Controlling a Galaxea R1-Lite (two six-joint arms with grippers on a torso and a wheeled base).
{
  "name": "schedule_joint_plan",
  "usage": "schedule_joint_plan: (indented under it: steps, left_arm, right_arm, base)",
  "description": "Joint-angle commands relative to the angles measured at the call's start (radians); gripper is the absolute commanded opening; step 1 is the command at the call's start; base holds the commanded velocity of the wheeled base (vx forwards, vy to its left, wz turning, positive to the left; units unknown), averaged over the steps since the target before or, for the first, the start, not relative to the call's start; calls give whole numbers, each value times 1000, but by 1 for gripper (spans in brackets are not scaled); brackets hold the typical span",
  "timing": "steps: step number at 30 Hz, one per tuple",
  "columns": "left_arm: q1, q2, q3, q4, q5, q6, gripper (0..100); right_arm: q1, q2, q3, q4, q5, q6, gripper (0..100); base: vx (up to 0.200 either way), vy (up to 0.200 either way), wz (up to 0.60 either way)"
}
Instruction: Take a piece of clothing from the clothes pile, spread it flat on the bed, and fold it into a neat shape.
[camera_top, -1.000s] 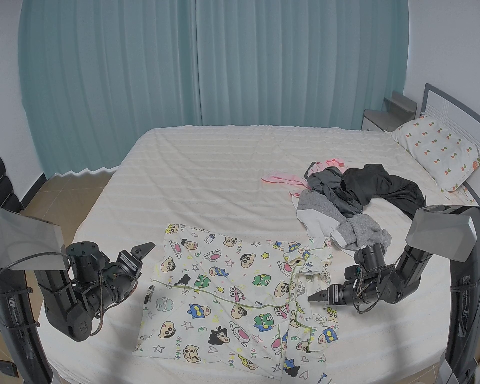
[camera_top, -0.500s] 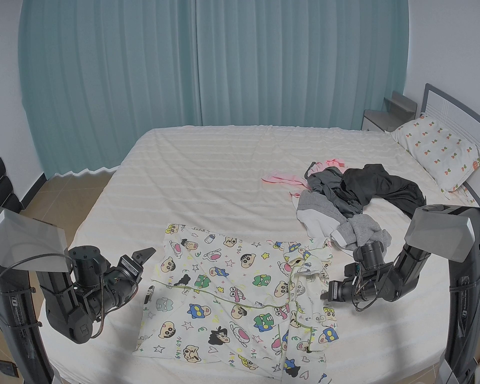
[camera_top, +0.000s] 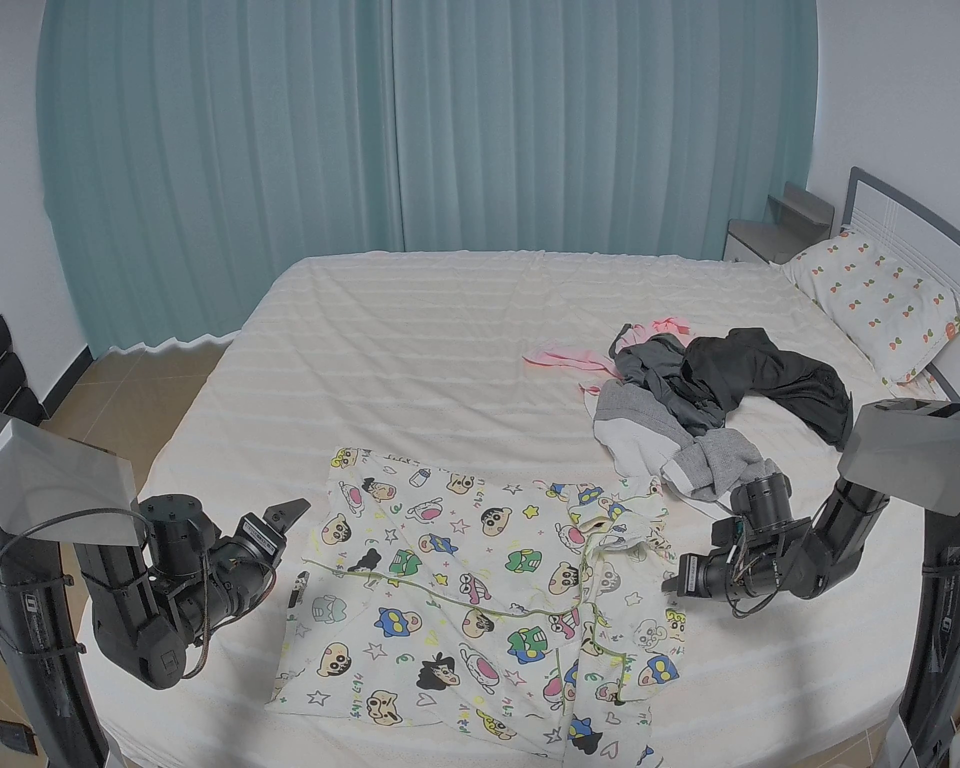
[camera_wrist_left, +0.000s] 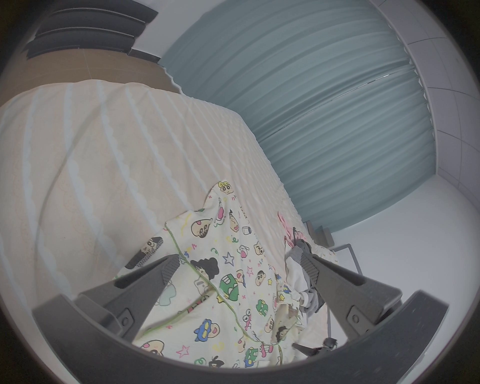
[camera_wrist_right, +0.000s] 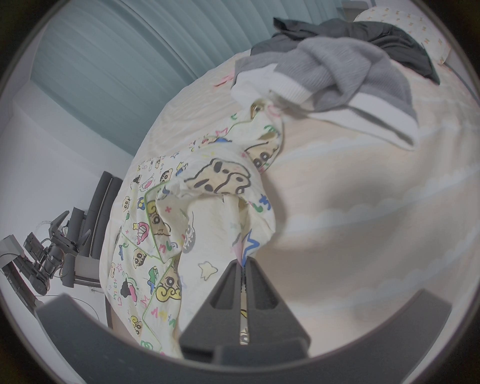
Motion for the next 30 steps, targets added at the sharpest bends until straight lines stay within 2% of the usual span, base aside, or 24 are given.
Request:
schedule_joint_plan:
  steps: [1, 4, 10, 24, 25, 30]
  left_arm:
    - [-7, 31, 0, -2, 4, 14, 100]
    - [-8, 36, 0, -2, 4, 22, 100]
    - [-16, 53, 3, -2, 6, 25, 100]
    - [-26, 82, 3, -2, -5, 33, 100]
    - [-28, 85, 3, -2, -5, 37, 100]
    - [-33, 114, 22, -2, -14, 89, 100]
  right_arm:
    - [-45, -68, 34, 5, -6, -26, 0]
    - [-65, -77, 54, 8, -13, -50, 0]
    - [-120, -79, 90, 7, -84, -142, 0]
    - [-149, -80, 89, -1, -87, -184, 0]
    - [-153, -80, 87, -4, -87, -182, 100]
    - [-148, -100, 96, -6, -84, -175, 100]
  base:
    - [0, 0, 0]
    - [0, 0, 0]
    - [0, 0, 0]
    - [0, 0, 0]
    - [0, 0, 0]
    - [0, 0, 0]
